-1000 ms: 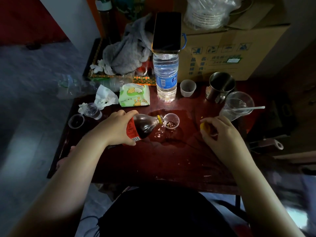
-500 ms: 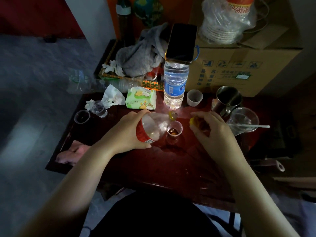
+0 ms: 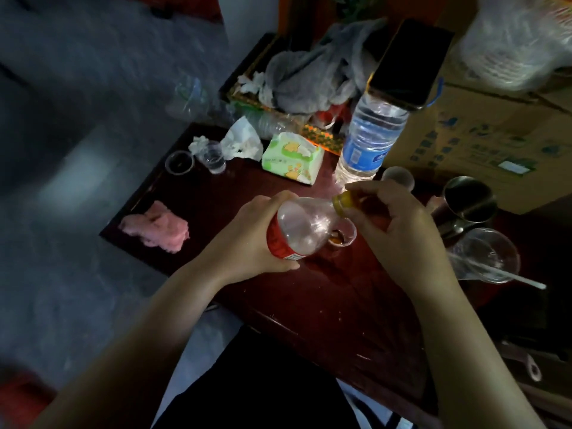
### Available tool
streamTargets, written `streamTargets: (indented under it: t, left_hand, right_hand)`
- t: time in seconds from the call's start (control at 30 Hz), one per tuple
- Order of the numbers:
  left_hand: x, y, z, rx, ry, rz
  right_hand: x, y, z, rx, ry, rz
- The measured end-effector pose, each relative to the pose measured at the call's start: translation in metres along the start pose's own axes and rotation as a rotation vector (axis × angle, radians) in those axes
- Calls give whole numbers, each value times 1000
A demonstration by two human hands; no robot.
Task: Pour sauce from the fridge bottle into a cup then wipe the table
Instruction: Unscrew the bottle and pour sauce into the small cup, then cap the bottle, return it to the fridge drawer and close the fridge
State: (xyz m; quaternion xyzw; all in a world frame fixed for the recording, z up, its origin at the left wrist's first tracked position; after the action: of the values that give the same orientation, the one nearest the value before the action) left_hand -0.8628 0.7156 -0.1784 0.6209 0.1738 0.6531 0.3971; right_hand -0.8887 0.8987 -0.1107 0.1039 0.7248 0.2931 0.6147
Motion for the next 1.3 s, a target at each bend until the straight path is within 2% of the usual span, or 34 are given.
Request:
streamTargets:
  t: [0.23, 0.5, 0.67, 0.93, 1.13, 1.3]
  left_hand:
    - [-26, 29, 32, 78, 42, 32]
    - [-79, 113, 130, 220, 101, 78]
    - [-146, 180, 235, 327, 173, 90]
    - [-248, 270, 466, 620, 412, 165]
    - [-282, 290, 621, 826, 629, 193]
    - [-291, 284, 712, 950, 811, 228]
  right_hand:
    - [-41, -31, -13, -155, 57, -23]
    - [-149, -119, -23, -347, 240, 28]
    - [-256, -219, -10, -462, 486, 76]
    - [-443, -417, 49, -806, 857, 22]
    - [-546, -522, 117, -1003, 1165, -48]
    - [-610, -580, 174, -1181, 1428, -129]
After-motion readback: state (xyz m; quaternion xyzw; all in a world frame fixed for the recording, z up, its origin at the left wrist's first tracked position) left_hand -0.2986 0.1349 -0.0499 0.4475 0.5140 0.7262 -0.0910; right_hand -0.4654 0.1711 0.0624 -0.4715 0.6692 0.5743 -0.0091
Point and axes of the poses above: each hand's wrist, its own z-axis away from the middle knuckle, its own y-axis out of the back of the hand, x = y × z, the point moved 9 cm from there along -z, towards the middle knuckle, and after that the axes turned 5 degrees about -x, right-handed, at the moved point
